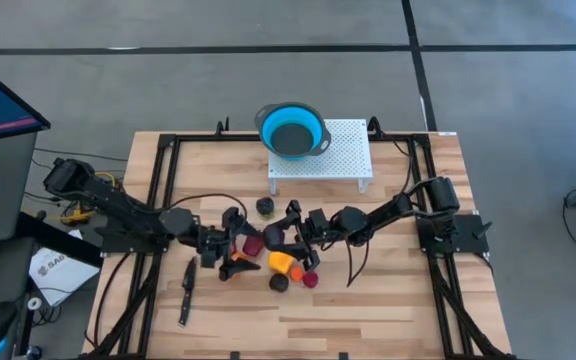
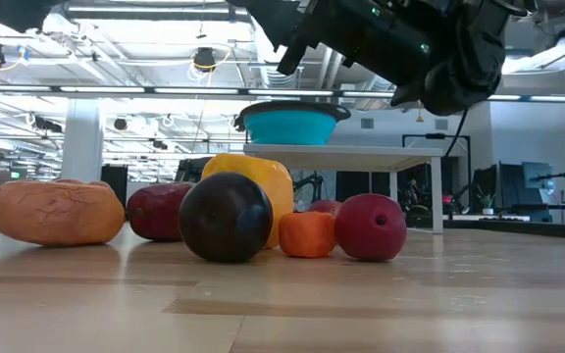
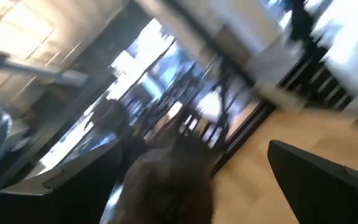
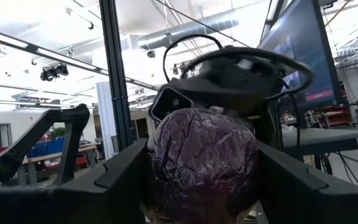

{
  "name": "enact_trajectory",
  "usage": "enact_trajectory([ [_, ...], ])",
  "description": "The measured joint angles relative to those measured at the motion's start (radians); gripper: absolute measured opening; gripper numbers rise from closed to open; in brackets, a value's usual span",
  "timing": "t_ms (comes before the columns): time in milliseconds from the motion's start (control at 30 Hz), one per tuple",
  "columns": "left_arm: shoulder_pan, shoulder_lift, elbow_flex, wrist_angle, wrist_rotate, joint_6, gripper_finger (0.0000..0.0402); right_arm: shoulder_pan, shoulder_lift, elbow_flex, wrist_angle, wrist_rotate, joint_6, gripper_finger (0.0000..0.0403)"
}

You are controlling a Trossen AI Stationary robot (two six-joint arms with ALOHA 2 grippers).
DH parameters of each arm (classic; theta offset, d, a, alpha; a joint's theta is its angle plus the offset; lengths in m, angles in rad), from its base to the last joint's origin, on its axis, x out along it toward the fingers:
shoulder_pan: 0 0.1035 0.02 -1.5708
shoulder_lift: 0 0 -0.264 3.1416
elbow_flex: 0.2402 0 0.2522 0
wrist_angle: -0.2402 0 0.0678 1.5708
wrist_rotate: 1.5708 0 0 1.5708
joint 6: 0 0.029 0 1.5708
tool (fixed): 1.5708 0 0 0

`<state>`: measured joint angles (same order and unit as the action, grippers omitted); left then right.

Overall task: Pick & Place Fruit
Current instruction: Put the right purple plum into the blue strainer bowl on the shelf

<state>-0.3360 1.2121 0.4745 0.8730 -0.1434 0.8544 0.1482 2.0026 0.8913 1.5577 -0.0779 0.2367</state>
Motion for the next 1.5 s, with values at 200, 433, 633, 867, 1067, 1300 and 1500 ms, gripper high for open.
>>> enact_trajectory([
  [200, 0.001, 0.090, 0.006, 0.118, -0.048, 0.216, 0.0396, 0.000, 0.000, 0.013, -0.001, 0.000, 0.000, 0.0247],
  [433, -0.004, 0.239, 0.086, 0.168, -0.236, 0.271, 0.0395, 0.000, 0.000, 0.017, -0.010, 0.000, 0.000, 0.0247],
  [633, -0.041, 0.249, 0.114, 0.182, -0.360, 0.266, 0.0349, 0.000, 0.000, 0.018, -0.014, 0.000, 0.000, 0.0247],
  [867, -0.099, 0.231, 0.114, 0.169, -0.432, 0.268, 0.0285, 0.000, -0.002, 0.021, -0.019, 0.004, 0.003, 0.0247],
  [1067, -0.097, 0.231, 0.114, 0.170, -0.479, 0.265, 0.0301, -0.002, -0.002, 0.020, -0.017, 0.008, 0.003, 0.0247],
  [1300, -0.106, 0.229, 0.113, 0.170, -0.495, 0.239, 0.0271, -0.013, -0.002, 0.020, -0.028, 0.009, 0.030, 0.0266],
  [1500, -0.106, 0.228, 0.113, 0.172, -0.501, 0.205, 0.0254, -0.026, -0.002, 0.019, -0.030, -0.004, 0.054, 0.0295],
])
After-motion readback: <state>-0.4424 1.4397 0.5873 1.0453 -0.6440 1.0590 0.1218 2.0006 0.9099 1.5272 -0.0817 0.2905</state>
